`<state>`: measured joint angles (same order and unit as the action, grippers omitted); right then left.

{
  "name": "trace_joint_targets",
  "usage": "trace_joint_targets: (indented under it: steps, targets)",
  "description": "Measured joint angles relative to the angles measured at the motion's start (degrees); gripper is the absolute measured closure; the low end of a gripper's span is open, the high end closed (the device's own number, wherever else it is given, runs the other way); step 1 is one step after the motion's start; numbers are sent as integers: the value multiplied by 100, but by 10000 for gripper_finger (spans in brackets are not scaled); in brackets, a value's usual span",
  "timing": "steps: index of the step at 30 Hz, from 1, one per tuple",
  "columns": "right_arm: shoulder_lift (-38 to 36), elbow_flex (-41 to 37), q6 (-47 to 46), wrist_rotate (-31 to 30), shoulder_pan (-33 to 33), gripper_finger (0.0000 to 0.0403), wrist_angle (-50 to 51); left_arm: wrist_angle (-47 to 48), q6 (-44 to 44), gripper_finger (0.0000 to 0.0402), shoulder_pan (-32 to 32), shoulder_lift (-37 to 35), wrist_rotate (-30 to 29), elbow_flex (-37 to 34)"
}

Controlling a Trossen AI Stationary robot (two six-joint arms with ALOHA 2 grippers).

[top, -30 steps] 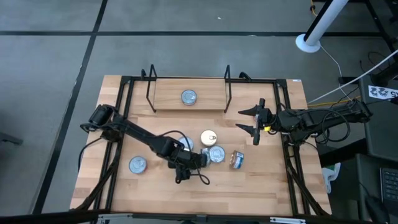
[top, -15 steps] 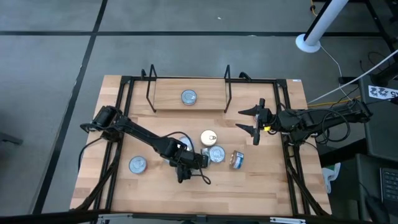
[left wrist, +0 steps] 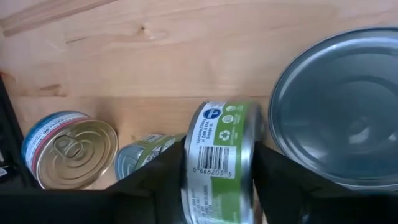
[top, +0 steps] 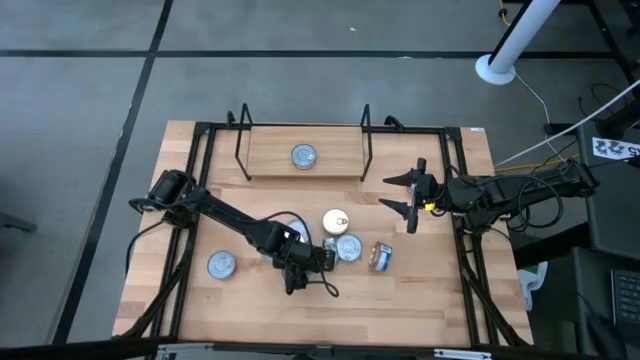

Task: Stack canned seafood by type on shelf
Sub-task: Put the green-white tuna can on the shelf

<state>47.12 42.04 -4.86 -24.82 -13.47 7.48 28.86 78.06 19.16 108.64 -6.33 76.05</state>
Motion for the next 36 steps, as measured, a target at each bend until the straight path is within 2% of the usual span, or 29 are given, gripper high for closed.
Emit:
trace_joint_targets:
  steps: [4, 12, 31, 36]
  targets:
    - [1, 0, 2, 0, 0, 146, -1, -5, -40, 258, 11, 0, -1, 0]
    - [-1, 0, 2, 0, -2, 146, -1, -4, -191, 248, 136, 0, -21, -2]
    - [-1, 0, 2, 0, -2, 146, -1, -270, -1500, 256, 322, -52, -184, -13]
    - [0, 0, 4, 0, 0, 146, -1, -271, -1799, 254, 436, -55, -585, -13]
